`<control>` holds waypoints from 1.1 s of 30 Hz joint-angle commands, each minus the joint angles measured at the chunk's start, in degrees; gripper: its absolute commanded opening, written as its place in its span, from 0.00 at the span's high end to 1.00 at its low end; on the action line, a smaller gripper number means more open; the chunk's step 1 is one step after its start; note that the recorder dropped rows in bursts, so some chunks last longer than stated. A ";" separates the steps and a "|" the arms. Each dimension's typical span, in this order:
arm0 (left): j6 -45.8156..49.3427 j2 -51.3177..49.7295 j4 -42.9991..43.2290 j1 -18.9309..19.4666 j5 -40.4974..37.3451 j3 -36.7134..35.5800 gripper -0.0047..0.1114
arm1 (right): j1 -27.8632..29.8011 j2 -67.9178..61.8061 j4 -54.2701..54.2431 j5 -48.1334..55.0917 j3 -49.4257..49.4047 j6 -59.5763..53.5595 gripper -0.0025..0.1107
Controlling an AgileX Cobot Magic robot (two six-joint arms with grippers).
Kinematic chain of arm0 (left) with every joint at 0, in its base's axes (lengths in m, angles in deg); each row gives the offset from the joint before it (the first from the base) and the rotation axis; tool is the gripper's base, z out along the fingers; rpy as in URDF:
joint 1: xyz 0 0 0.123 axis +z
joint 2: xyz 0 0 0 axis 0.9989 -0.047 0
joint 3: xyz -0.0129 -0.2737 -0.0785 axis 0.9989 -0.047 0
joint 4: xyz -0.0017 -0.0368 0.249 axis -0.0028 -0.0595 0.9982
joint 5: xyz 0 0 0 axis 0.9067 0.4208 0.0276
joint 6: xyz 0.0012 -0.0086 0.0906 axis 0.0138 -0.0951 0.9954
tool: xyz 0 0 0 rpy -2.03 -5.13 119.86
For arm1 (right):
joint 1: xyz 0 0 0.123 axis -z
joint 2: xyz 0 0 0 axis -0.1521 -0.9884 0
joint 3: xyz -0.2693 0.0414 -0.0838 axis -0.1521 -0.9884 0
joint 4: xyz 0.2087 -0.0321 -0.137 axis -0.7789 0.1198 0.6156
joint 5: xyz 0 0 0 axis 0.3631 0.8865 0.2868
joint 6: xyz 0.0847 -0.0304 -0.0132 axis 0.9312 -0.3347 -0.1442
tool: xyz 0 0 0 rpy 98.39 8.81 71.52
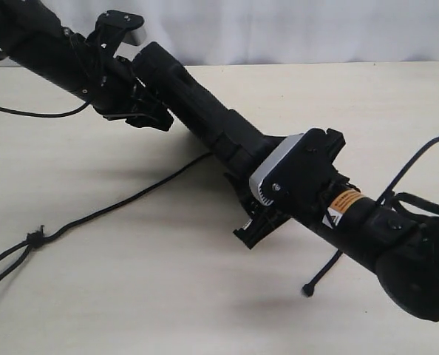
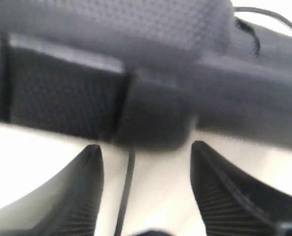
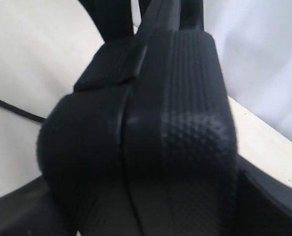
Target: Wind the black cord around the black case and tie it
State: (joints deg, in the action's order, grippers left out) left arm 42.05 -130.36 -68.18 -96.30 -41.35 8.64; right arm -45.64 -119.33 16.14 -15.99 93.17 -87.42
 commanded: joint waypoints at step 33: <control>-8.27 -1.08 47.26 -0.40 -20.30 -11.80 0.52 | 0.08 -0.74 -12.31 4.38 2.42 5.78 0.94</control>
State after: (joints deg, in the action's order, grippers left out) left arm 34.31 -131.55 -21.06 -96.57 -65.53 -0.62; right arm -45.64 -119.68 4.46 -15.53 95.69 -82.52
